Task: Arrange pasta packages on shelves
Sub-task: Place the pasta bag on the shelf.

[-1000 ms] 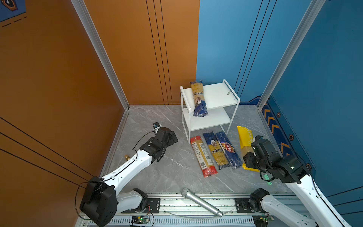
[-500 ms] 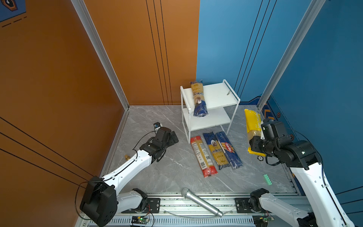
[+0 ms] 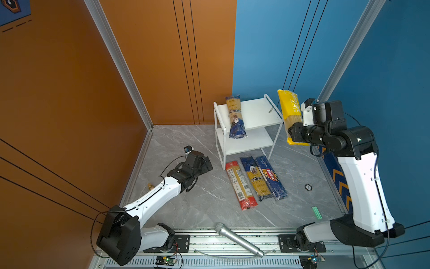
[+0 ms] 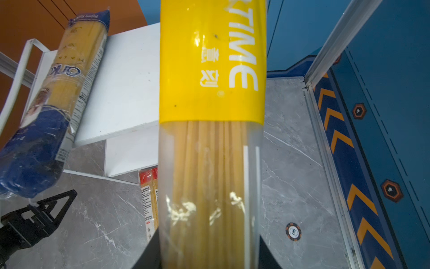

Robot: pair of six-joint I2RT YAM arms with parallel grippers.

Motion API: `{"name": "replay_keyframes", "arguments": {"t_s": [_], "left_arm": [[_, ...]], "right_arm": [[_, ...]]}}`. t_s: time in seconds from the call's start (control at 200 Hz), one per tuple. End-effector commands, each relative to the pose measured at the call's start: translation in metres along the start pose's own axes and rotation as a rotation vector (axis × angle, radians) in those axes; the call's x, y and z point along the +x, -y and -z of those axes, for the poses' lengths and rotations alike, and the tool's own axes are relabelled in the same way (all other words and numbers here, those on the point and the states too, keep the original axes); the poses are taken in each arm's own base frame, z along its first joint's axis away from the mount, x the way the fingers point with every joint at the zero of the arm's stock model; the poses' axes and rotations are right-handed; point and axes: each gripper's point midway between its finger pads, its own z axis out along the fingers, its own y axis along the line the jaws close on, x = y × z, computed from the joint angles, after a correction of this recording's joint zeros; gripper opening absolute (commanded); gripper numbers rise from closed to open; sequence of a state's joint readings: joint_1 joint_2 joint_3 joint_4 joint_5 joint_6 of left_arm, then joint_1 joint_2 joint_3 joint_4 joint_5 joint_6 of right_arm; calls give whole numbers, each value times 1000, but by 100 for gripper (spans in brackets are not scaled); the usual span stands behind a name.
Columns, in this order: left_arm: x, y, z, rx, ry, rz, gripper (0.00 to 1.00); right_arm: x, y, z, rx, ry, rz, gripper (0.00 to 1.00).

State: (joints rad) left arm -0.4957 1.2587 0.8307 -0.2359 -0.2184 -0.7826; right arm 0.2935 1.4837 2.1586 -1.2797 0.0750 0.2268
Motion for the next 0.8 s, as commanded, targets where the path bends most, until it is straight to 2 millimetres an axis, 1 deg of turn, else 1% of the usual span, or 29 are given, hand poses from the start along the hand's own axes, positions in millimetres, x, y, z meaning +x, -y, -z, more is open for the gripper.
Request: {"name": "replay_keyframes", "arguments": {"t_s": [0.0, 0.065, 0.15, 0.245, 0.446, 0.551, 0.681, 0.796], "left_arm": [[-7, 9, 2, 33, 2, -5, 98], [-8, 10, 2, 33, 2, -5, 98], [-9, 9, 3, 29, 5, -5, 98], [-10, 9, 4, 26, 7, -7, 98], [-8, 6, 6, 21, 4, -6, 98], [-9, 5, 8, 16, 9, -7, 98], [-10, 3, 10, 10, 15, -8, 98], [-10, 2, 10, 9, 15, -9, 98]], "right_arm": [[-56, -25, 17, -125, 199, 42, 0], [-64, -35, 10, -164, 206, 47, 0], [-70, -52, -1, -227, 210, 51, 0], [-73, -71, -12, -268, 212, 68, 0], [-78, -103, -37, -305, 212, 86, 0], [-79, -113, -47, -295, 205, 86, 0], [-78, -116, -59, -253, 199, 72, 0], [-77, -116, -64, -220, 196, 67, 0]]}}
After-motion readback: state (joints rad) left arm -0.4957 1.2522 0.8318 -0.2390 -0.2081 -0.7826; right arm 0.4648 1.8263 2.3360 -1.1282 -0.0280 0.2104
